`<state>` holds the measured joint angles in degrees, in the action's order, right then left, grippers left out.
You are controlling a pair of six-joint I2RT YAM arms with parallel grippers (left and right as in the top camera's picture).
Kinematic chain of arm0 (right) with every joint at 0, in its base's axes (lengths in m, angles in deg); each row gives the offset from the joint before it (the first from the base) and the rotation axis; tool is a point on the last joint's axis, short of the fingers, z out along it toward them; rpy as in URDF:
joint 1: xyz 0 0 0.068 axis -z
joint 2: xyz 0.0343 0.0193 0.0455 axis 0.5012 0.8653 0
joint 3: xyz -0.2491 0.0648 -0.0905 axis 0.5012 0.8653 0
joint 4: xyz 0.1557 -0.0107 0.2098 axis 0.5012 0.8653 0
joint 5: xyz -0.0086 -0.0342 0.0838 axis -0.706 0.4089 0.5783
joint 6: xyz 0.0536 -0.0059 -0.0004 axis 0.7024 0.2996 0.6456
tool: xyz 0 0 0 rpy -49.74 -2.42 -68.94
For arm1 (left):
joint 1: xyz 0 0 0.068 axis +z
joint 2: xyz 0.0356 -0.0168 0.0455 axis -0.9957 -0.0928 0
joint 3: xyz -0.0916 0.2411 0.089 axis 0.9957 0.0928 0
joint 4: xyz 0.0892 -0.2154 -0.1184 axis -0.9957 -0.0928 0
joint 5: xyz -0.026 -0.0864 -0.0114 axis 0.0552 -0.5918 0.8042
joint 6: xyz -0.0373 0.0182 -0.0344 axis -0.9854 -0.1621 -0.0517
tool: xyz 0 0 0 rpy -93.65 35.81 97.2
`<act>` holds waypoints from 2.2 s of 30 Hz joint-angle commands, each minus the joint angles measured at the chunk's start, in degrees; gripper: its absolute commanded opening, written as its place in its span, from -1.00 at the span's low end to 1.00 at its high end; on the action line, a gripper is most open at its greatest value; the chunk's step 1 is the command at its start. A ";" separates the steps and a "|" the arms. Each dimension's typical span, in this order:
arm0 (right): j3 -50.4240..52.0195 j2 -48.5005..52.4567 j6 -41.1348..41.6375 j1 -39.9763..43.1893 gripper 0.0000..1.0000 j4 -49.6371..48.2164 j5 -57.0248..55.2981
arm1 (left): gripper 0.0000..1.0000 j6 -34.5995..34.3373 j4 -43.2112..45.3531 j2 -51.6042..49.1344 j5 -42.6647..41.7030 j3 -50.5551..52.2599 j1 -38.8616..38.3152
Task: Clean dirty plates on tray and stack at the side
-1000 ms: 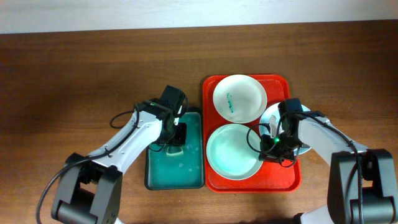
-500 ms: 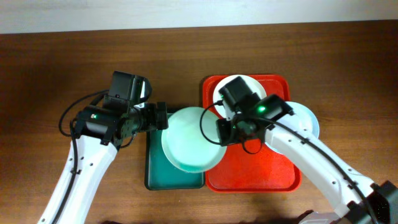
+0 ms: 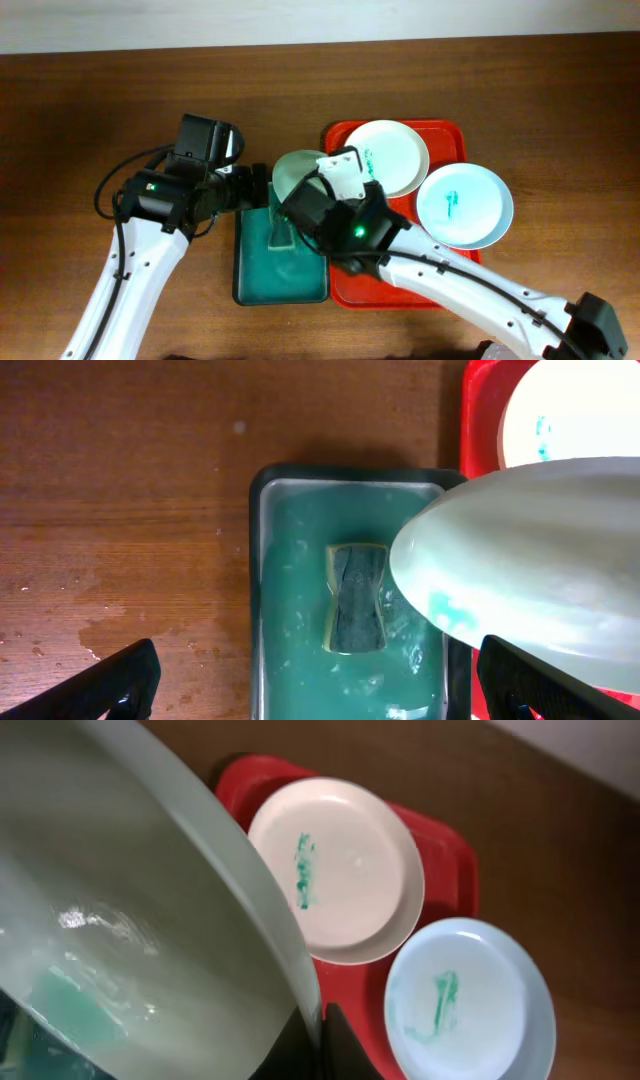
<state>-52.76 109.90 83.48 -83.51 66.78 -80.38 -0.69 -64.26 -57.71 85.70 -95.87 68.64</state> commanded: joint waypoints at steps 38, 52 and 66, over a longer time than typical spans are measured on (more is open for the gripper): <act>-2.84 -0.70 -5.99 -5.44 -0.92 -6.49 -17.51 | 0.99 0.09 0.11 0.39 0.61 -0.72 0.33; -3.87 -17.05 -3.50 46.47 -0.92 5.42 55.71 | 0.99 0.09 0.09 0.39 0.61 -0.72 0.35; 1.86 16.06 -9.84 102.95 -0.78 4.94 51.89 | 0.99 0.09 0.09 0.39 0.61 -0.72 0.33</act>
<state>-53.44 125.46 74.41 20.40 72.97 -27.42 -0.69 -64.23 -57.71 85.92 -95.89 68.86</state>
